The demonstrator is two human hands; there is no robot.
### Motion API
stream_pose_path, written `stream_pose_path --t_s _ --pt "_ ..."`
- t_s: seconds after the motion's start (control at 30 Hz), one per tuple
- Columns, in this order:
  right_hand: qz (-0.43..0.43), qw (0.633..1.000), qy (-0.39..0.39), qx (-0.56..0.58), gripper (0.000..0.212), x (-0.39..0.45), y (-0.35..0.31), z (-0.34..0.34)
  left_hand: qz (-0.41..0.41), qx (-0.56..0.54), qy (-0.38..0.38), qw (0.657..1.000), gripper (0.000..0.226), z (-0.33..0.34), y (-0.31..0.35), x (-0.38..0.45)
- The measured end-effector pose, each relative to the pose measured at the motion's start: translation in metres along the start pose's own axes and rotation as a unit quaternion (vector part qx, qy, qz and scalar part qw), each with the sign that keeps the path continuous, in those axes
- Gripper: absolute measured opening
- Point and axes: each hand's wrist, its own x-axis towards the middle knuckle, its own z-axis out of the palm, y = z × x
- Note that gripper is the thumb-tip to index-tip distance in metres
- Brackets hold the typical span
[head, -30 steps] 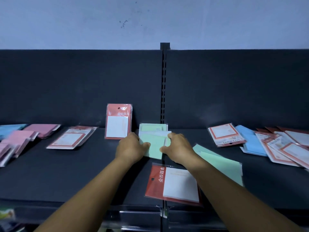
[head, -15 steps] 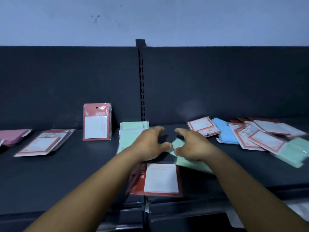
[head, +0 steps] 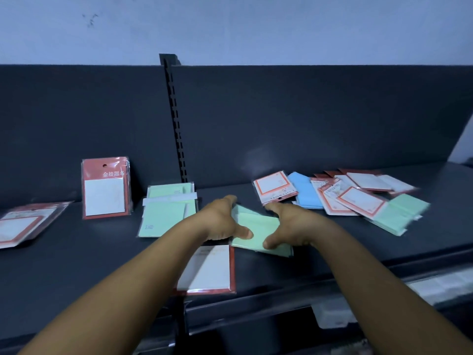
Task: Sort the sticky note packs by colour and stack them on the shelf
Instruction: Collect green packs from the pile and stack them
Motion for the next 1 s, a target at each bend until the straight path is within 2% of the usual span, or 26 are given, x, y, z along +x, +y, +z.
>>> stream_pose_path --t_s 0.1,0.23,0.3,0.4,0.5,0.6,0.77,0.9,1.0 --pt "-0.006 0.999 0.015 0.051 0.090 0.005 0.002 0.002 -0.005 -0.046 0.047 0.998 0.090 0.000 0.001 -0.002" --pt "-0.008 0.989 0.070 0.131 0.080 0.011 -0.005 0.004 0.003 -0.139 0.102 0.985 0.035 -0.007 -0.005 -0.005" --pt "-0.017 0.979 0.114 0.167 0.078 0.014 -0.012 0.006 0.008 -0.167 0.146 0.975 0.024 -0.014 -0.011 -0.009" --pt "-0.023 0.953 0.154 0.259 0.070 0.021 -0.028 0.010 0.009 -0.220 0.200 0.955 0.019 -0.028 -0.019 -0.021" --pt "-0.025 0.907 0.140 0.396 0.062 0.037 -0.049 0.021 -0.006 -0.247 0.228 0.942 0.014 -0.043 -0.035 -0.033" --pt "-0.041 0.893 0.142 0.425 0.057 0.049 -0.071 0.032 -0.020 -0.246 0.258 0.934 0.012 -0.054 -0.058 -0.044" --pt "-0.064 0.905 0.152 0.393 0.041 0.059 -0.106 0.048 -0.059 -0.216 0.308 0.924 0.015 -0.068 -0.093 -0.059" --pt "-0.076 0.931 0.161 0.320 0.039 0.061 -0.125 0.058 -0.102 -0.168 0.321 0.927 0.033 -0.072 -0.113 -0.063" --pt "-0.077 0.946 0.155 0.274 0.046 0.062 -0.133 0.063 -0.133 -0.133 0.310 0.932 0.029 -0.072 -0.120 -0.063"
